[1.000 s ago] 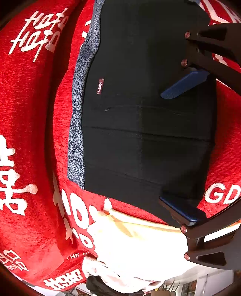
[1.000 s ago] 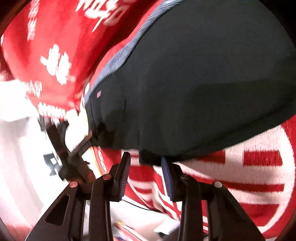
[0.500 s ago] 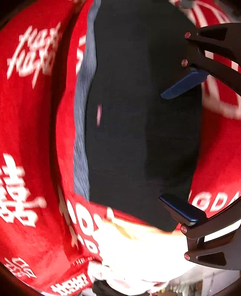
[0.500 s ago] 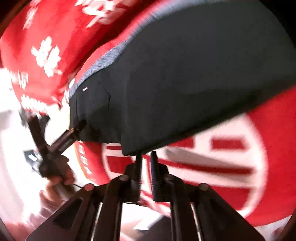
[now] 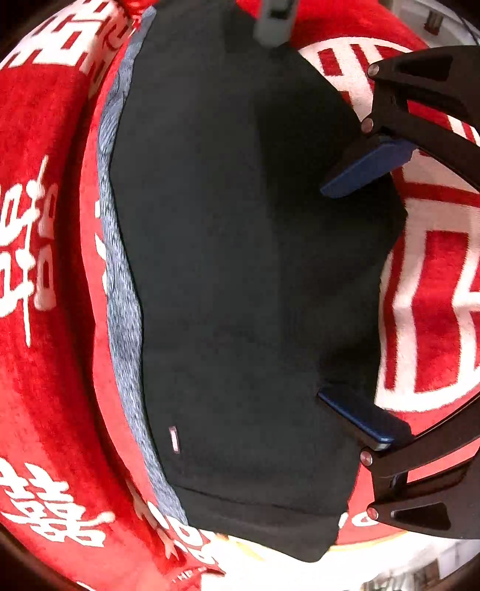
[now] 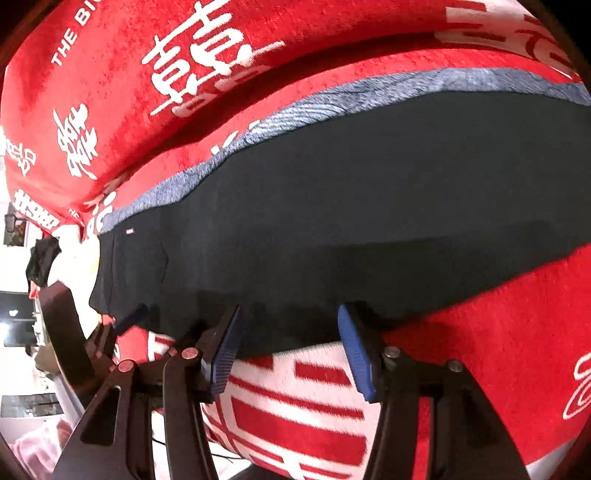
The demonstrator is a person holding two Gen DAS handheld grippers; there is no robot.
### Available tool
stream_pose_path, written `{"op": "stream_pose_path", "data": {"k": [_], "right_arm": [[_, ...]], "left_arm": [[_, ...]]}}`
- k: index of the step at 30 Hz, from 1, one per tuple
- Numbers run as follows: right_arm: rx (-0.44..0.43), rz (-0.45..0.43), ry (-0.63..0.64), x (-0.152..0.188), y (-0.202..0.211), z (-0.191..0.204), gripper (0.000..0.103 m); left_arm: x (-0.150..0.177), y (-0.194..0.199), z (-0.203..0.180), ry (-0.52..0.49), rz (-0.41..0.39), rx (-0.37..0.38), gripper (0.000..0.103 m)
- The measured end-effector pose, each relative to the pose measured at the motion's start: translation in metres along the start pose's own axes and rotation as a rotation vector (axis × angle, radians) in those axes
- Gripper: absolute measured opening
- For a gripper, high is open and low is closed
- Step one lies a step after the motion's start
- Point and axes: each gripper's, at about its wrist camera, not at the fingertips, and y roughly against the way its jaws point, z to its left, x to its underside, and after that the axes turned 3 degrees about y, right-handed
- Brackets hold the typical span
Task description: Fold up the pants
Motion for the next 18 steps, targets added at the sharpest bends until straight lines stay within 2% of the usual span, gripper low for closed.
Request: {"op": "stream_pose_path", "data": {"k": [3,8,12,18], "right_arm": [[-0.022,0.007,-0.024,0.009,0.008,-0.011,0.057],[-0.002,-0.043,-0.076,0.017,0.032,-0.043,0.057],[0.018,-0.065,-0.147,0.021,0.051,-0.085,0.057],[0.062,-0.113,-0.221,0.019,0.083,-0.145,0.057]], "left_arm": [[-0.007,0.01,-0.005,0.009,0.014,-0.011,0.103],[-0.016,0.027,-0.042,-0.035,-0.006,0.005,0.103],[-0.027,0.035,-0.087,-0.091,-0.011,0.04,0.103],[-0.044,0.044,-0.154,-0.12,-0.013,0.097,0.103]]}}
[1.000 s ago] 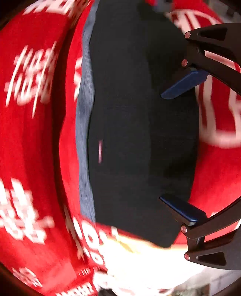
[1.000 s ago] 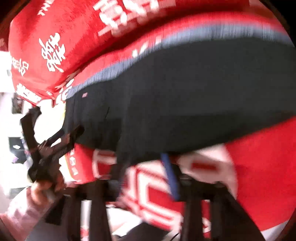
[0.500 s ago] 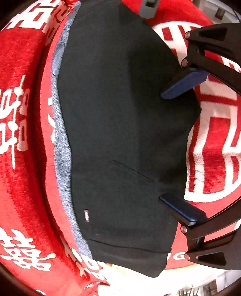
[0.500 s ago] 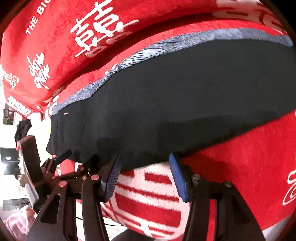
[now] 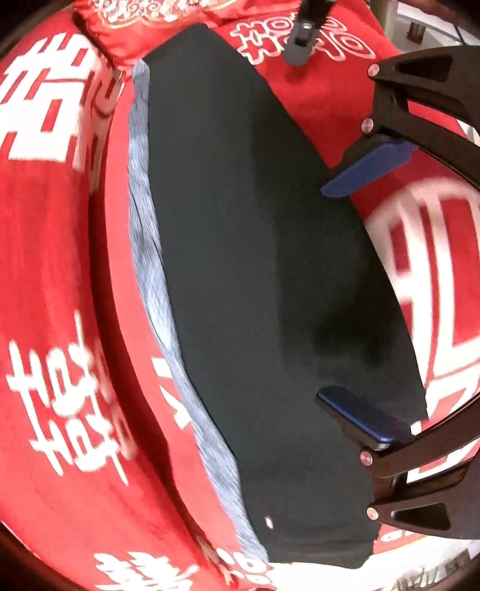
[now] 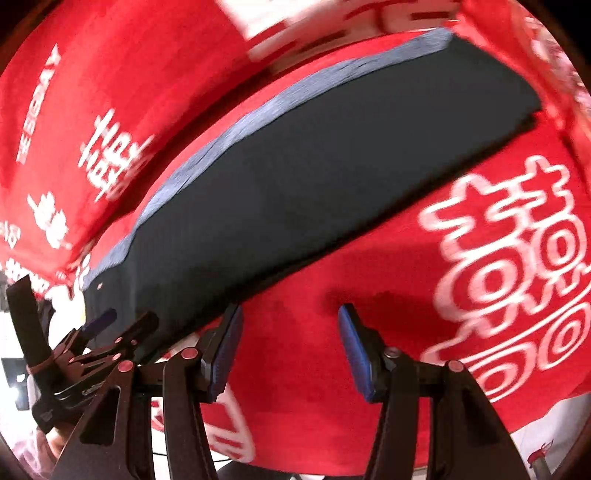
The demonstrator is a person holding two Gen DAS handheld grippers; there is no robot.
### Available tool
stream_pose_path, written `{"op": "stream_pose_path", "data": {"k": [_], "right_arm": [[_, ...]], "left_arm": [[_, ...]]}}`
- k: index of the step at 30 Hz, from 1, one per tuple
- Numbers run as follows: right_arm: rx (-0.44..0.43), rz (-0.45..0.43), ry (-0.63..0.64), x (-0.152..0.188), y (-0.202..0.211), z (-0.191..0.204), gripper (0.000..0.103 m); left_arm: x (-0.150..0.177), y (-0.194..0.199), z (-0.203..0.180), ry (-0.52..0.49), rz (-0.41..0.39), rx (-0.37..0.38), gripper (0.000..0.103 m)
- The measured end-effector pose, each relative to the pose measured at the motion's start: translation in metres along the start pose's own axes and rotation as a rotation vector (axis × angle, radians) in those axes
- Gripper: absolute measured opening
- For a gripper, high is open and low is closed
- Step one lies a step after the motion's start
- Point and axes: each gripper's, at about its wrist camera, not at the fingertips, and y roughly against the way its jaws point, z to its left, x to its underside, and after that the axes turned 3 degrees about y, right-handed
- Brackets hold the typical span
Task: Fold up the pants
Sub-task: 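Fold the lifted trousers over with both grippers and lower them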
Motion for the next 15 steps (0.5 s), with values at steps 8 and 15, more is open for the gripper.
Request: {"op": "stream_pose_path", "data": {"k": [8,15], "right_arm": [[0.067,-0.124,-0.214,-0.044,0.033,-0.098,0.053],[0.157,-0.193,-0.22,-0.08,0.042,-0.136,0.038]], "left_arm": [[-0.031,-0.011,-0.055,-0.023,-0.009,0.0,0.103],[-0.052,-0.027,-0.087,-0.011,0.004,-0.027,0.103]]}}
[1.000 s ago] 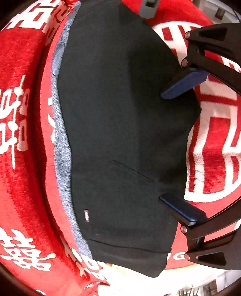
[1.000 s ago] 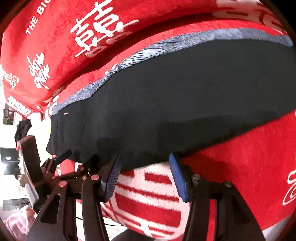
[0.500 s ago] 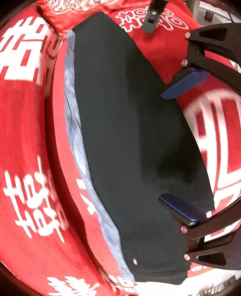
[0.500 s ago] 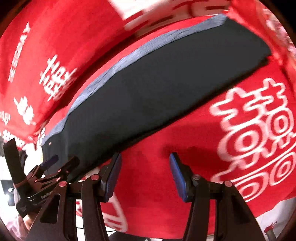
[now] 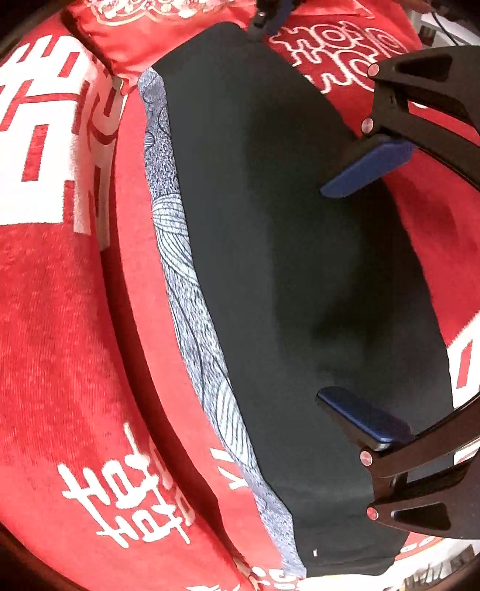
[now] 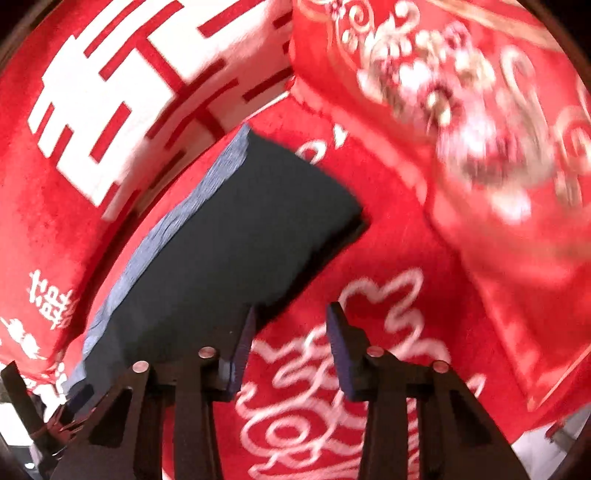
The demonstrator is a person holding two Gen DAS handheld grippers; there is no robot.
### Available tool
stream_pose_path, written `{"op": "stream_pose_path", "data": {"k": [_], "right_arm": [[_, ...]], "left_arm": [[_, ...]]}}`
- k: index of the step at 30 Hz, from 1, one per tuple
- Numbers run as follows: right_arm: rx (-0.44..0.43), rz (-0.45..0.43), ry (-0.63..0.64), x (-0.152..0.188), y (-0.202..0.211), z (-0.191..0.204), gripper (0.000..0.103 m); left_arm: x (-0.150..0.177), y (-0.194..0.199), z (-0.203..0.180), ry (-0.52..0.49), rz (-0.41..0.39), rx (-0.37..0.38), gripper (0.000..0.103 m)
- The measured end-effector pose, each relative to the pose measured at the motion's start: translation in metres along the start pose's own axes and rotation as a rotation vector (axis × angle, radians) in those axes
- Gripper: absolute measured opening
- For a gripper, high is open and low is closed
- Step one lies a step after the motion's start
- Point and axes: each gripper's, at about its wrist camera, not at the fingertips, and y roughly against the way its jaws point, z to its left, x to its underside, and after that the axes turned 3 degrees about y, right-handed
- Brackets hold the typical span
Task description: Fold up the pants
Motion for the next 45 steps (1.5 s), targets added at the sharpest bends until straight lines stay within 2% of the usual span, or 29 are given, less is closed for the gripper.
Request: {"op": "stream_pose_path", "data": {"k": [1,2,3,8,10,12,14,17,21,33,38,41,45], "right_arm": [[0.005,-0.005,0.003,-0.006,-0.003,-0.002,0.034],[0.001,-0.003,0.001,-0.012,-0.007,-0.003,0.024],[-0.008,0.004,-0.001,-0.017,-0.01,-0.007,0.022],[-0.019,0.018,0.003,-0.033,-0.016,-0.014,0.022],[-0.061,0.031,-0.016,-0.03,-0.014,-0.017,0.025],[-0.126,0.083,-0.038,-0.022,-0.014,-0.018,0.038],[-0.16,0.105,-0.037,-0.01,-0.013,-0.014,0.046],[-0.192,0.129,-0.016,0.004,-0.014,-0.009,0.053],[-0.232,0.147,-0.025,0.018,-0.016,-0.01,0.056],[-0.294,0.134,-0.029,0.018,-0.016,-0.011,0.068],[-0.314,0.112,-0.034,0.015,-0.016,-0.01,0.069],[-0.351,0.091,-0.063,0.011,-0.017,-0.016,0.069],[-0.398,0.051,-0.121,0.004,-0.021,-0.028,0.069]], "left_arm": [[-0.001,-0.002,-0.003,0.001,0.003,-0.005,0.103],[-0.002,-0.003,-0.006,0.003,0.006,-0.009,0.103],[-0.003,-0.004,-0.008,0.003,0.011,-0.013,0.103],[-0.004,-0.01,-0.016,0.005,0.041,-0.035,0.103],[-0.004,-0.012,-0.017,0.013,0.051,-0.037,0.103],[-0.004,-0.014,-0.018,0.018,0.056,-0.041,0.103],[-0.004,-0.015,-0.019,0.022,0.062,-0.045,0.103],[-0.006,-0.016,-0.022,0.027,0.069,-0.049,0.103],[-0.007,-0.017,-0.023,0.032,0.078,-0.048,0.103],[-0.012,-0.024,-0.026,0.028,0.1,-0.06,0.103],[-0.014,-0.023,-0.026,0.039,0.106,-0.055,0.103],[-0.017,-0.019,-0.031,0.045,0.102,-0.023,0.103],[-0.023,-0.024,-0.045,0.036,0.091,-0.023,0.103]]}}
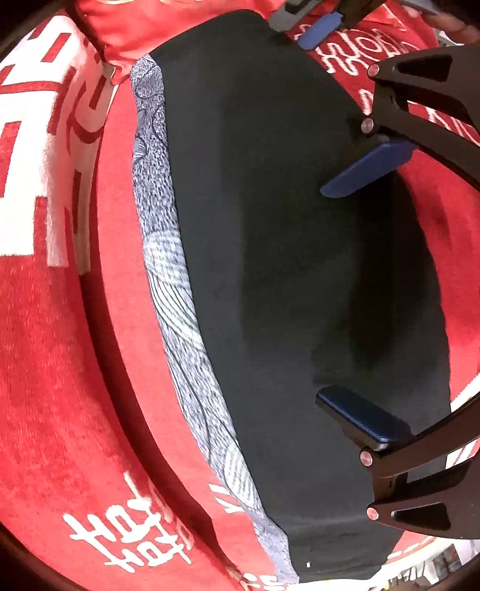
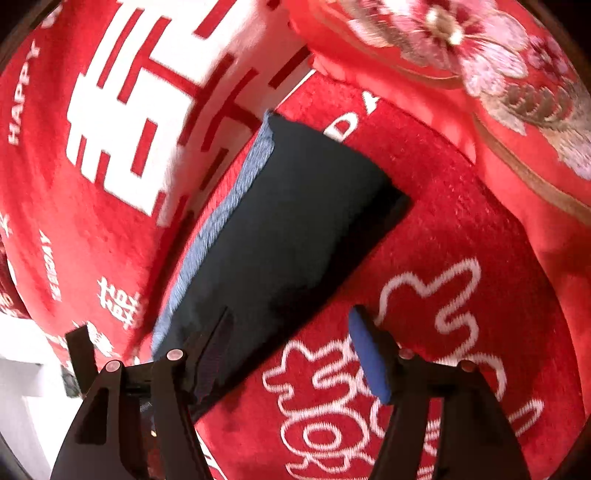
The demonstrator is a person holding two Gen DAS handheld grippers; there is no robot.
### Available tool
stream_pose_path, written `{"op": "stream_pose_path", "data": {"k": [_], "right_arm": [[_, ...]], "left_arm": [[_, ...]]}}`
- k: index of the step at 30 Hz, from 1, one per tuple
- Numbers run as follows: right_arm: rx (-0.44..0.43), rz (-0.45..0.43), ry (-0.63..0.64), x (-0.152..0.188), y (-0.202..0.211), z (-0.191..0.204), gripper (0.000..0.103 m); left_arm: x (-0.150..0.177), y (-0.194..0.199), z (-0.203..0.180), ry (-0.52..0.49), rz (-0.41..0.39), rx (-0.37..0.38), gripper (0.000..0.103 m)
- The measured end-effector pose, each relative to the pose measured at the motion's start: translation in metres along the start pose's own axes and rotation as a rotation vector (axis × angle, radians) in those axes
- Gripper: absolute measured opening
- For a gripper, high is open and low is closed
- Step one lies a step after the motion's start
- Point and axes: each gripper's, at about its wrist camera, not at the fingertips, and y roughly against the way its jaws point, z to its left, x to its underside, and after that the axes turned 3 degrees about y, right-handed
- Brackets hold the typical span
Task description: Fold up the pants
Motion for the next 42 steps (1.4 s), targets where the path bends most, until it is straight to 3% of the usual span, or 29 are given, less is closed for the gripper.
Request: {"op": "stream_pose_path", "data": {"k": [10,11,13,14,15,16,19,23,26,33,37,40,41,42], "right_arm": [[-0.113,-0.137,-0.027,-0.025,-0.011,-0.009,0.07],[-0.111,-0.131,-0.036,-0.028,-0.013,-0.008,0.065],[-0.078,-0.089,-0.067,-0.035,-0.021,-0.005,0.024],[-0.068,-0.072,-0.084,-0.037,-0.023,-0.007,0.016],[-0.089,-0.071,-0.1,-0.038,-0.023,-0.007,0.015],[-0.102,-0.075,-0.102,-0.038,-0.02,-0.005,0.015],[-0.128,-0.092,-0.033,-0.037,-0.003,0.013,0.014],[-0.153,-0.109,0.07,-0.033,0.014,0.047,0.014],[-0.139,-0.1,0.146,-0.028,0.016,0.073,0.014],[-0.097,-0.113,0.278,-0.017,0.02,0.125,0.014],[-0.072,-0.112,0.4,0.005,0.022,0.167,0.014],[-0.044,-0.099,0.501,0.028,0.014,0.201,0.014],[-0.037,-0.089,0.532,0.037,0.009,0.211,0.014],[-0.031,-0.078,0.557,0.046,0.003,0.224,0.014]], "left_arm": [[0.004,-0.013,0.016,0.062,-0.012,0.083,0.103],[0.004,-0.014,0.019,0.061,-0.01,0.085,0.103],[0.001,-0.014,0.022,0.059,0.009,0.093,0.103],[-0.001,-0.012,0.024,0.068,0.018,0.1,0.096],[-0.002,-0.006,0.029,0.086,0.009,0.106,0.08],[-0.004,0.0,0.033,0.093,-0.009,0.115,0.076],[-0.008,0.016,0.034,0.08,-0.088,0.132,0.076],[0.001,-0.003,0.012,-0.003,-0.073,0.142,0.076],[0.015,-0.002,0.012,-0.008,-0.17,0.126,0.077],[0.013,0.014,0.026,-0.032,-0.118,0.223,0.077],[0.024,0.038,0.055,0.007,-0.126,0.268,0.077],[0.033,0.053,0.102,0.028,-0.139,0.286,0.079],[0.034,0.055,0.116,0.039,-0.136,0.29,0.088],[0.038,0.059,0.137,0.059,-0.135,0.29,0.092]]}}
